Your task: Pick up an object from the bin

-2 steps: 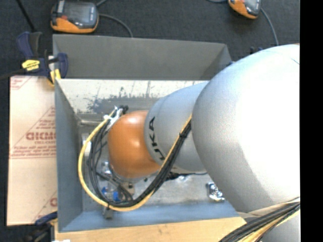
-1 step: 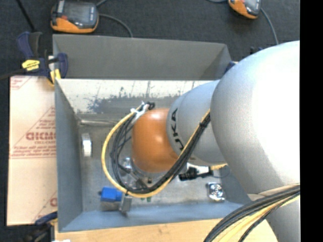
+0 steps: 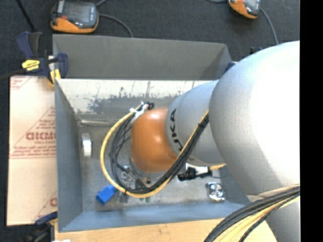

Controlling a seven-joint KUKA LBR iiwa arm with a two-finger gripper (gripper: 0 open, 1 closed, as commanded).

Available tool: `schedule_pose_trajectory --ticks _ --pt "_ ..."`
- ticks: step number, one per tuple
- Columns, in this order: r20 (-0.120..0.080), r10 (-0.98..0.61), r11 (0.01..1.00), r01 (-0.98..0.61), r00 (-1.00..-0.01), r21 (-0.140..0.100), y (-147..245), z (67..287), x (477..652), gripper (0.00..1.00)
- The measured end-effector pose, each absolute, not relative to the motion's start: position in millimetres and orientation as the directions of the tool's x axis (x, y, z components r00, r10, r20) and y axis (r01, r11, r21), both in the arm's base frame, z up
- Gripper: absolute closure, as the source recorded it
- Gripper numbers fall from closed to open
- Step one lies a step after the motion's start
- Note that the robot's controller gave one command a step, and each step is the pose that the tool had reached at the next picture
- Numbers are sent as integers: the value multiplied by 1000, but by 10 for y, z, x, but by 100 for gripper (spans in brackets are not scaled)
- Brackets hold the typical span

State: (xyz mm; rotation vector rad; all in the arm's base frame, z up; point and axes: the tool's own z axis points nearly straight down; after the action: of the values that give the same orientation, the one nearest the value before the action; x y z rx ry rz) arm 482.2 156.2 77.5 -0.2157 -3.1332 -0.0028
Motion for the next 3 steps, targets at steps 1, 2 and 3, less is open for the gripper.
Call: schedule_pose_trajectory --ticks 1,2,3 --pt "1 138 990 138 -990 2 1562 776 4823 0" --pt "-2 263 965 263 -965 4 2197 702 4852 0" --pt "-8 194 981 194 -981 1 1604 1311 4894 0"
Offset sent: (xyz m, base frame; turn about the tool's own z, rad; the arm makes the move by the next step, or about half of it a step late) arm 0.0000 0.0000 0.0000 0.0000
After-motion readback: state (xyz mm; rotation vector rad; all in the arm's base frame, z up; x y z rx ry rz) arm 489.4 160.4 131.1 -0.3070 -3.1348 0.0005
